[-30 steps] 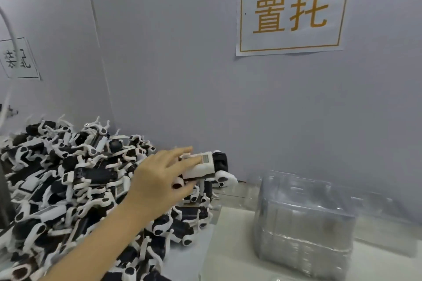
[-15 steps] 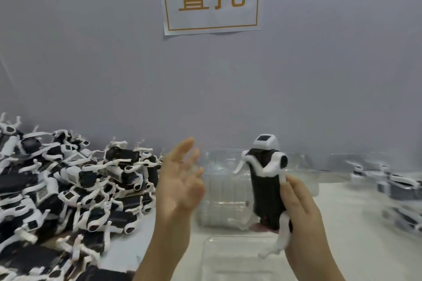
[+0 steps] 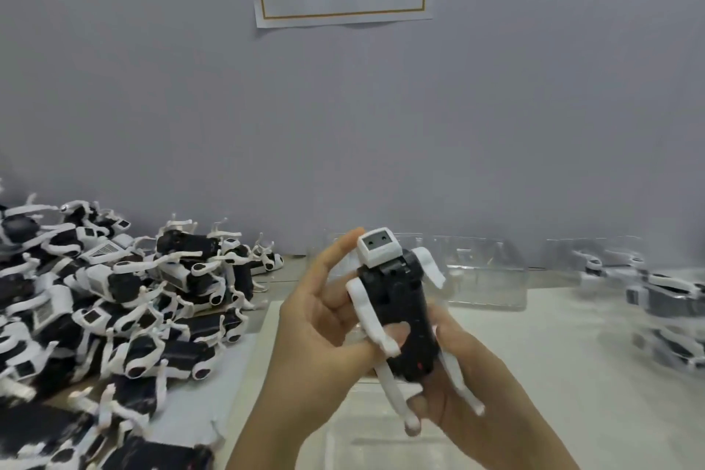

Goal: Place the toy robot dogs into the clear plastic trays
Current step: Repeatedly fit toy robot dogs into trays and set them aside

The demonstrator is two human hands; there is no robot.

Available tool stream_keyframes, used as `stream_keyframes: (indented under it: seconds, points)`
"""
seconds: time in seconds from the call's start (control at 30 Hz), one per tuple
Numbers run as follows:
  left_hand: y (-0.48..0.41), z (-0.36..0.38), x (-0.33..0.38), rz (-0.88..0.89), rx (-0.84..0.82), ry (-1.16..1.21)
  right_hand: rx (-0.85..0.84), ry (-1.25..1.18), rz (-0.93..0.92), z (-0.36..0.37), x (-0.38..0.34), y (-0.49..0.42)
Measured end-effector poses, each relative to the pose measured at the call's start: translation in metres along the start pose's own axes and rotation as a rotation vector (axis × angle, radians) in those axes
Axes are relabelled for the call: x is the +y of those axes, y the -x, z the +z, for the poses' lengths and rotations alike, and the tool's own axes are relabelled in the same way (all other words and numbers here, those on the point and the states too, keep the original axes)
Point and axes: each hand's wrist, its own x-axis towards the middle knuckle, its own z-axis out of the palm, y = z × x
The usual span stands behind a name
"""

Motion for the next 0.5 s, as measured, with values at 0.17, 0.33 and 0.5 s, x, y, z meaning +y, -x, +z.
stream_keyframes:
  seconds: [0.17,0.33,0.5]
  points:
    - [0.002,0.002,0.007,0.139,-0.070,-0.068,0.150,0.411,-0.188,-0.012,0.001,0.018]
    - [0.002,-0.001,0.004,0.136,-0.102,-0.077,0.247,0.459,-0.298,-0.003,-0.002,0.018]
    - [0.001,-0.005,-0.004,0.014,-0.178,-0.171,0.230,0.440,-0.253,0.003,-0.001,0.017]
